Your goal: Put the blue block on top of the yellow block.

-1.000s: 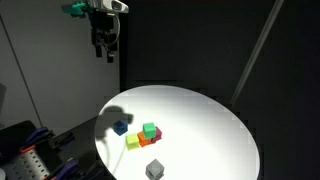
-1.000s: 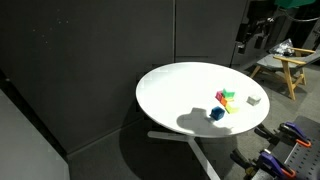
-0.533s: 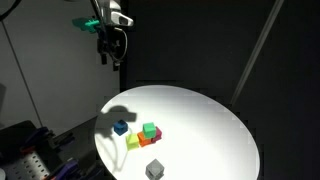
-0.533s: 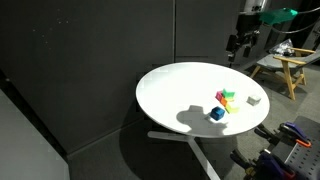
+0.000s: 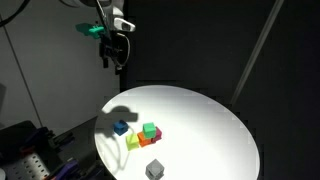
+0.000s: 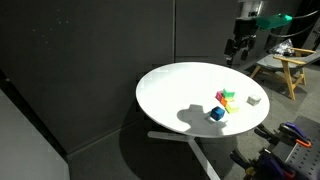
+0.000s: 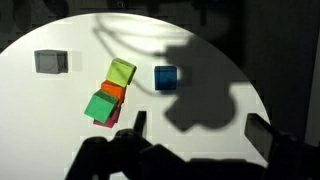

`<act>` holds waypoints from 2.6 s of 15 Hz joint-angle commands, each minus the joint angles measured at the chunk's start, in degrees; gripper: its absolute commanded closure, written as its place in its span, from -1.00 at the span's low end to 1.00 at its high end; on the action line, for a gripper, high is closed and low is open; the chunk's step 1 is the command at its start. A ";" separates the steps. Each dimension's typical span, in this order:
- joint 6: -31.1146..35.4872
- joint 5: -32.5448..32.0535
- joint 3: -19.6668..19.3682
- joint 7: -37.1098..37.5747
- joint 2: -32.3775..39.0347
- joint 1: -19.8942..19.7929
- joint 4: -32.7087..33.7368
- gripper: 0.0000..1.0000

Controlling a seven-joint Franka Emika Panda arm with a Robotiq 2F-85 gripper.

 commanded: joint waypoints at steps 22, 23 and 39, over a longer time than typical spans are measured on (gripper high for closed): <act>13.68 0.52 0.82 -2.48 10.96 0.97 -2.59 -1.00; 14.41 0.53 0.82 -2.41 11.87 0.96 -2.56 -1.00; 19.44 -0.83 -0.42 -0.18 27.49 0.89 0.65 -1.00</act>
